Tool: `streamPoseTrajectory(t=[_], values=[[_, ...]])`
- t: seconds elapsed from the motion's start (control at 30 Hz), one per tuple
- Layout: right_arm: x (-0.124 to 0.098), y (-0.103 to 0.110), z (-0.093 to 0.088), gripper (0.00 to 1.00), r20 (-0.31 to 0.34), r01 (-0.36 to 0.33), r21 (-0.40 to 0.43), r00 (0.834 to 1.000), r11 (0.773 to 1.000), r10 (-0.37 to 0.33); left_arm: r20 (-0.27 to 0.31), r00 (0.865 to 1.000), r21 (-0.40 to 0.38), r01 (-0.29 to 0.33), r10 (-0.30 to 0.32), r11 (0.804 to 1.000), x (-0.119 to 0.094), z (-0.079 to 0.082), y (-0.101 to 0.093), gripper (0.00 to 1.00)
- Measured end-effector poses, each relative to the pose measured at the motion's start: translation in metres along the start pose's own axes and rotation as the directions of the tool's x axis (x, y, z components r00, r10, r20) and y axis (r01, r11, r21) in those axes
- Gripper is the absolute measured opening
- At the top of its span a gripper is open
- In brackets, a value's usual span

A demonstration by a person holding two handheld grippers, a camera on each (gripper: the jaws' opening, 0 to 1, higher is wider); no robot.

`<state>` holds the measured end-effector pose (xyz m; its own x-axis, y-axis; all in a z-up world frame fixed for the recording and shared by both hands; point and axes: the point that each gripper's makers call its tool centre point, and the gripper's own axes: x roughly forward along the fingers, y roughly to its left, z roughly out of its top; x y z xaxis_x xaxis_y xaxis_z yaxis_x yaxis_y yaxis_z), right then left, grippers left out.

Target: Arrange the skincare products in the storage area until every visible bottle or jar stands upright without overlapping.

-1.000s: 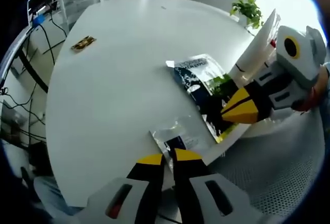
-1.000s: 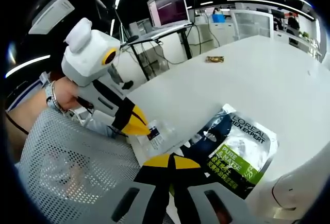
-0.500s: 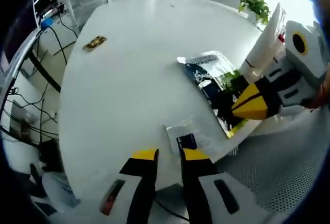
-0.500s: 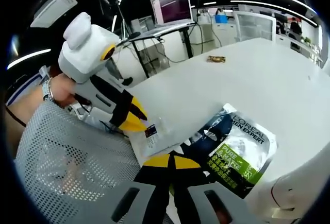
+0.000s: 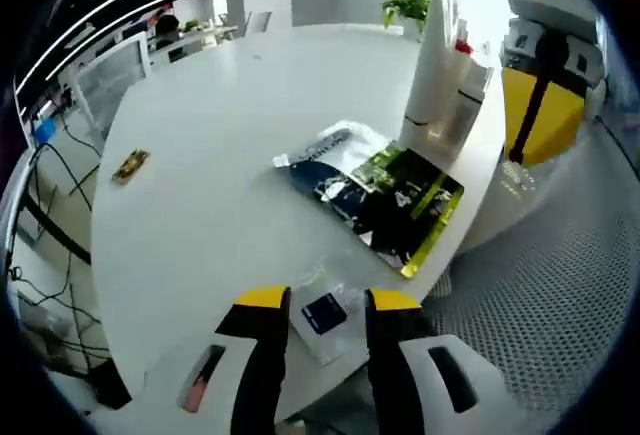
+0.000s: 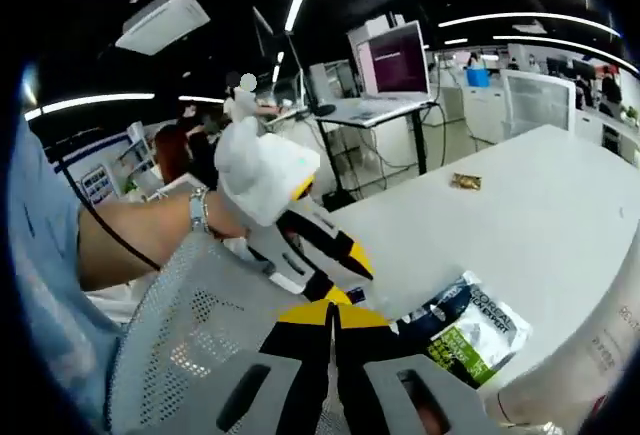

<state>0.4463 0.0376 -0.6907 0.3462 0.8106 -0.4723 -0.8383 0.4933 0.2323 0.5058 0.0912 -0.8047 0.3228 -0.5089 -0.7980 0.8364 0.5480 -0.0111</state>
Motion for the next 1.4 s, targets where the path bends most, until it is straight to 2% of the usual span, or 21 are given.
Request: streamPoseTrajectory(t=[0.03, 0.1, 0.17, 0.3, 0.47, 0.63, 0.9, 1.03, 1.1, 1.13, 1.2, 1.23, 1.3, 1.33, 1.37, 1.4], values=[[-0.006, 0.001, -0.001, 0.0, 0.005, 0.005, -0.01, 1.0, 1.0, -0.005, -0.01, 1.0, 0.004, 0.011, -0.011, 1.0, 0.002, -0.003, -0.001, 0.31], [-0.016, -0.002, -0.004, 0.0, 0.013, 0.024, -0.031, 1.0, 0.999, -0.024, 0.024, 1.0, 0.005, 0.017, -0.017, 1.0, 0.002, 0.001, -0.002, 0.32], [-0.02, -0.005, -0.005, 0.0, 0.018, 0.043, -0.031, 0.999, 0.999, -0.043, 0.021, 1.0, -0.004, 0.007, -0.007, 1.0, 0.003, 0.0, 0.0, 0.31], [-0.031, -0.011, -0.007, 0.0, 0.037, 0.076, -0.017, 0.996, 0.997, -0.076, 0.052, 0.997, -0.014, -0.055, 0.055, 0.998, 0.003, 0.002, 0.005, 0.34], [-0.029, -0.023, -0.018, 0.0, 0.019, 0.113, 0.002, 0.993, 0.994, -0.113, 0.07, 0.992, -0.081, -0.098, 0.104, 0.992, 0.003, 0.003, 0.009, 0.33], [-0.028, -0.026, -0.018, 0.0, 0.019, 0.124, 0.003, 0.992, 0.992, -0.124, 0.065, 0.986, -0.158, -0.142, 0.154, 0.977, 0.001, 0.001, 0.016, 0.32], [-0.027, -0.027, -0.02, 0.0, 0.011, 0.13, 0.012, 0.991, 0.991, -0.13, 0.034, 0.986, -0.19, -0.156, 0.165, 0.969, 0.001, -0.001, 0.02, 0.29], [-0.027, -0.027, -0.019, 0.0, 0.014, 0.131, 0.01, 0.991, 0.991, -0.131, -0.008, 0.988, -0.176, -0.15, 0.151, 0.973, -0.002, -0.001, 0.02, 0.29], [-0.027, -0.027, -0.019, 0.0, 0.016, 0.133, 0.01, 0.991, 0.991, -0.133, 0.001, 0.992, -0.194, -0.123, 0.125, 0.973, -0.006, 0.005, 0.016, 0.29], [-0.027, -0.028, -0.019, 0.0, 0.015, 0.133, 0.011, 0.991, 0.991, -0.133, 0.037, 0.992, -0.178, -0.11, 0.118, 0.978, -0.008, 0.011, 0.016, 0.3], [-0.027, -0.028, -0.02, 0.0, 0.012, 0.133, 0.011, 0.991, 0.991, -0.133, 0.074, 0.993, -0.145, -0.082, 0.093, 0.986, -0.011, 0.016, 0.013, 0.33], [-0.027, -0.028, -0.02, 0.0, 0.011, 0.131, 0.011, 0.991, 0.991, -0.132, 0.072, 0.993, -0.117, -0.082, 0.09, 0.99, -0.012, 0.015, 0.013, 0.33], [-0.026, -0.027, -0.02, 0.0, 0.01, 0.128, 0.01, 0.992, 0.992, -0.128, 0.04, 0.994, -0.041, -0.097, 0.098, 0.994, -0.013, 0.006, 0.015, 0.34], [-0.026, -0.027, -0.02, 0.0, 0.009, 0.128, 0.01, 0.992, 0.992, -0.128, 0.032, 0.995, -0.032, -0.097, 0.098, 0.995, -0.013, 0.004, 0.015, 0.35], [-0.025, -0.027, -0.021, 0.0, 0.005, 0.125, 0.01, 0.992, 0.992, -0.125, -0.013, 0.996, 0.004, -0.086, 0.086, 0.996, -0.012, -0.006, 0.014, 0.36], [-0.025, -0.026, -0.022, 0.0, 0.004, 0.123, 0.01, 0.992, 0.992, -0.123, -0.035, 0.996, 0.009, -0.078, 0.078, 0.997, -0.012, -0.011, 0.013, 0.38]])
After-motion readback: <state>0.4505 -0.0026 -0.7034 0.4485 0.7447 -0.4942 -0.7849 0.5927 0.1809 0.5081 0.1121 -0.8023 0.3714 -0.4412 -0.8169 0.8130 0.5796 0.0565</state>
